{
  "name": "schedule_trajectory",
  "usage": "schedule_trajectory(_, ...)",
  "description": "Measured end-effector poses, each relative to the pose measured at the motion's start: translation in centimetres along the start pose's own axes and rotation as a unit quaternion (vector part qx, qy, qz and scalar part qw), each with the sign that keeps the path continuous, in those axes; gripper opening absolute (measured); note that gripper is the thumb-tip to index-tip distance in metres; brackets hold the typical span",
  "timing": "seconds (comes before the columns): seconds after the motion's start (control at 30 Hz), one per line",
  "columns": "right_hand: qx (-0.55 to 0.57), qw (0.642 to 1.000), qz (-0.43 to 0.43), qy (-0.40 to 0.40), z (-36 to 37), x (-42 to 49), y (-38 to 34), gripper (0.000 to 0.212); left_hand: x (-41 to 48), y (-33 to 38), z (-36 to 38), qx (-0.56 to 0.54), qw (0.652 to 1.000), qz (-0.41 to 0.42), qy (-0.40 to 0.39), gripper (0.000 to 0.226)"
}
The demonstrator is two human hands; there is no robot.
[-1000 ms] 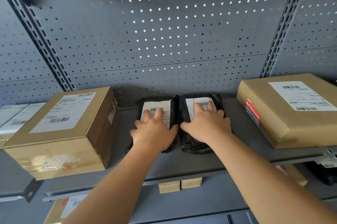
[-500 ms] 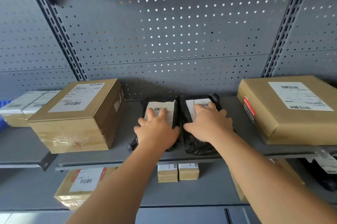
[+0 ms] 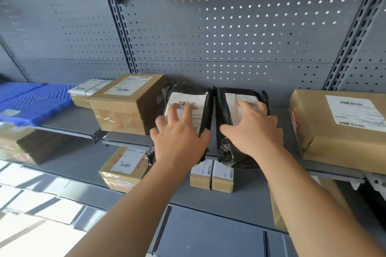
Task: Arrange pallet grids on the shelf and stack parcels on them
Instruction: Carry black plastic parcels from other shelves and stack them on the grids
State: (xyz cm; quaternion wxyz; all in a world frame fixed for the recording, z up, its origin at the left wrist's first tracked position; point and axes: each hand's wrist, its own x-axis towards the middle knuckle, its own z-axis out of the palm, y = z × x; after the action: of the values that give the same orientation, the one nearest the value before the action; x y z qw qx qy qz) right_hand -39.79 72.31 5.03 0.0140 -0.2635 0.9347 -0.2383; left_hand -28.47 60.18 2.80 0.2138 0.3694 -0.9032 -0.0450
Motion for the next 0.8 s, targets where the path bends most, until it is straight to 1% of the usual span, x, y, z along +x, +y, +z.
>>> schedule_trajectory(0.07, 0.016, 1.000, -0.022, 0.011, -0.6, -0.7, -0.6, 0.074, -1.0, -0.5, -1.1, 0.001, 1.000, -0.010, 0.027, 0.067)
schedule_trajectory(0.23, 0.040, 0.995, -0.088, 0.025, -1.2, -2.3, -3.7, 0.078, -2.4, -2.8, -3.9, -0.003, 0.996, -0.057, 0.063, 0.066)
schedule_trajectory(0.43, 0.042, 0.985, -0.165, 0.024, -0.3, -4.5, -9.5, 0.075, -3.7, -7.9, -7.5, 0.017, 0.986, -0.121, 0.110, 0.065)
schedule_trajectory(0.6, 0.027, 0.971, -0.239, 0.010, 1.8, -6.8, -16.1, 0.077, -5.4, -14.1, -10.1, 0.027, 0.973, -0.184, 0.134, 0.065)
schedule_trajectory(0.7, 0.032, 0.958, -0.285, -0.005, 3.8, -8.6, -21.0, 0.078, -6.8, -19.0, -11.8, 0.035, 0.963, -0.225, 0.146, 0.066)
schedule_trajectory(0.8, 0.030, 0.949, -0.313, -0.031, 6.5, -10.8, -26.4, 0.079, -8.4, -24.5, -13.5, 0.048, 0.951, -0.262, 0.159, 0.064)
